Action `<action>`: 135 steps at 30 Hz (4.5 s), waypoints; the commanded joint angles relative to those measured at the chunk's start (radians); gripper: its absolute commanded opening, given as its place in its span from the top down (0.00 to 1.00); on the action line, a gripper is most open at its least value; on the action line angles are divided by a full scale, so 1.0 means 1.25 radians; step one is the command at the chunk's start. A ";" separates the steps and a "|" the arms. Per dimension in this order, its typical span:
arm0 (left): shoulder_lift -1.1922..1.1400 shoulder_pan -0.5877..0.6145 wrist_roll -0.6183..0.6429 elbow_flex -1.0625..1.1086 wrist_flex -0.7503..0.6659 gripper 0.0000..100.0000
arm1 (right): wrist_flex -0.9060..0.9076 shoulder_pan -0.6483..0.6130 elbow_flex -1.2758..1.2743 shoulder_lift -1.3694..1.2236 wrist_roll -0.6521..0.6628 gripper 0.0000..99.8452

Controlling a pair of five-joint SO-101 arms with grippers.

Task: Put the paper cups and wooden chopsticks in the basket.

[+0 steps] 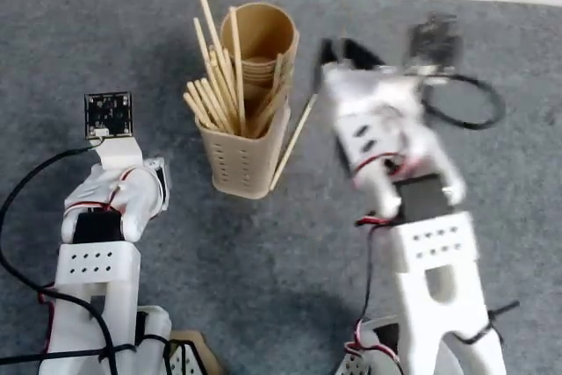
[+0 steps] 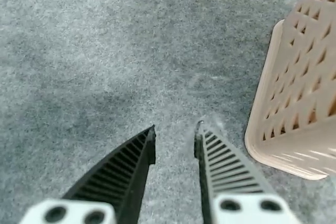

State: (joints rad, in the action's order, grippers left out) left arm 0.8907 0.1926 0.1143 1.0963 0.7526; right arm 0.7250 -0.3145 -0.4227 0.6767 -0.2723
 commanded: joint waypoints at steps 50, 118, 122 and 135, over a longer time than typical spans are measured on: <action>0.013 0.008 0.005 -0.002 -0.014 0.85 | -0.134 -0.109 0.057 -0.807 -0.261 1.00; 0.013 0.008 0.005 -0.002 -0.012 0.85 | 0.495 -0.069 0.470 -0.983 -0.054 1.00; 0.013 0.004 0.005 -0.001 -0.014 0.85 | 0.499 -0.068 0.463 -0.934 -0.058 1.00; 0.013 0.003 0.005 -0.001 -0.015 0.85 | 0.384 -0.035 0.240 -0.536 -0.058 1.00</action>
State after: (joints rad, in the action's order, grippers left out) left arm 0.8907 0.1941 0.1143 1.1009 0.7526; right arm 1.2651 -0.3667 -0.0391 -0.1734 -0.3475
